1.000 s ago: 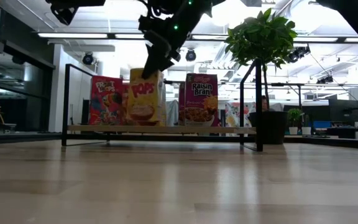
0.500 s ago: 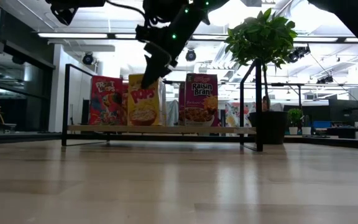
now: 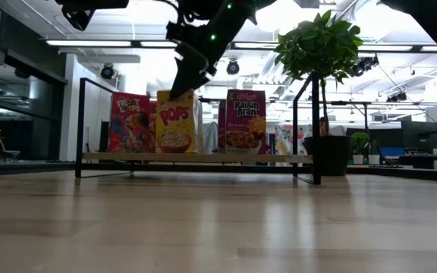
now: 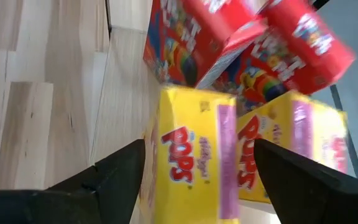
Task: Stack cereal on shelf
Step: Return to Home Position
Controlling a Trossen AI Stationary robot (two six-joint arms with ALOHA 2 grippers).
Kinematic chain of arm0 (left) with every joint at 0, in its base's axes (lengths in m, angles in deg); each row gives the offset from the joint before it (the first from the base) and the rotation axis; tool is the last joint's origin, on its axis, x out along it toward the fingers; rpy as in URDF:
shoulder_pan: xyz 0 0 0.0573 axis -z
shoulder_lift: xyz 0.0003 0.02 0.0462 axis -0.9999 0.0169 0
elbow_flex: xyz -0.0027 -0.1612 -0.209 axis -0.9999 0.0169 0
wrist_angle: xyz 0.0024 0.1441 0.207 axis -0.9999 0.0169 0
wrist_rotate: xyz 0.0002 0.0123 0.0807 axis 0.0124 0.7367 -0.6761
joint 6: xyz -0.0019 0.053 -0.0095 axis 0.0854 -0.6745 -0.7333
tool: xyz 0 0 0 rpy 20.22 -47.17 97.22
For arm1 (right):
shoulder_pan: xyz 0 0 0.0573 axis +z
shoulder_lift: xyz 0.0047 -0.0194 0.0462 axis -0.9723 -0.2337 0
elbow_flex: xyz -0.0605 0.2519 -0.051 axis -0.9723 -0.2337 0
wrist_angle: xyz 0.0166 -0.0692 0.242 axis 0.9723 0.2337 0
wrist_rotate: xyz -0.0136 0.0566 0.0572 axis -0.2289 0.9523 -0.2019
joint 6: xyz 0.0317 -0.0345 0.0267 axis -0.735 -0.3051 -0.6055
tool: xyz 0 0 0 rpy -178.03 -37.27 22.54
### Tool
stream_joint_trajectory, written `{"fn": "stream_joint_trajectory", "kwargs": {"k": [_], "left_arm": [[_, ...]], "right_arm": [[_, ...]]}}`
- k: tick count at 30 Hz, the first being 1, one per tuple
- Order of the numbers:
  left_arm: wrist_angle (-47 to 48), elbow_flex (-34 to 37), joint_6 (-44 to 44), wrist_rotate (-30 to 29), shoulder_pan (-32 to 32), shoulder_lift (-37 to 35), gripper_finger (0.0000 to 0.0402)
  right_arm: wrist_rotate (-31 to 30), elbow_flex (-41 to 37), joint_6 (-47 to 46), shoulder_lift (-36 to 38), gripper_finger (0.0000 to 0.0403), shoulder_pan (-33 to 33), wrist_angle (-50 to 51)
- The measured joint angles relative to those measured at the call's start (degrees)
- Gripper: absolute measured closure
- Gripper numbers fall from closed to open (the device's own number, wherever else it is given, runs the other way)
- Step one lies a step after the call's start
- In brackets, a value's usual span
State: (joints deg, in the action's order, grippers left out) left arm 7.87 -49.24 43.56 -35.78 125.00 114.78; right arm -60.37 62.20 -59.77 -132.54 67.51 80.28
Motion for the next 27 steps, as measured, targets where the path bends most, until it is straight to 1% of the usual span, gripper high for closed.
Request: {"fn": "stream_joint_trajectory", "kwargs": {"k": [7, 13, 16, 19, 21, 23, 27], "left_arm": [[-0.3, 0.0, 0.0, -0.9, 0.0, 0.0, 0.0401], [-0.6, 0.0, -1.9, -7.1, 0.0, 0.0, 0.0401], [-0.8, 0.0, -4.9, -7.4, 0.0, 0.0, 0.0401], [-2.8, 0.0, -11.9, -7.3, -0.6, -0.3, 0.0401], [-3.9, 0.0, -16.6, -5.7, -2.3, -1.0, 0.0401], [-4.4, 0.0, -19.8, -1.3, -5.2, -2.1, 0.0401], [-5.1, 0.0, -24.1, 13.0, -14.0, -5.0, 0.0402]], "right_arm": [[0.2, 0.0, 0.0, 3.4, 0.0109, 0.0, 0.1], [0.9, 0.0, 0.5, 7.8, 0.0109, 0.6, 1.8], [1.9, 0.0, 0.1, 10.3, 0.0112, 1.0, 5.3], [3.1, 0.0, -0.9, 12.5, 0.0124, 1.3, 10.9], [4.1, -0.7, -2.1, 14.0, 0.0140, 1.6, 14.1], [4.3, -2.8, -3.0, 15.7, 0.0161, 1.8, 16.6], [4.1, -12.2, -5.8, 22.3, 0.0219, 2.0, 16.8]]}}
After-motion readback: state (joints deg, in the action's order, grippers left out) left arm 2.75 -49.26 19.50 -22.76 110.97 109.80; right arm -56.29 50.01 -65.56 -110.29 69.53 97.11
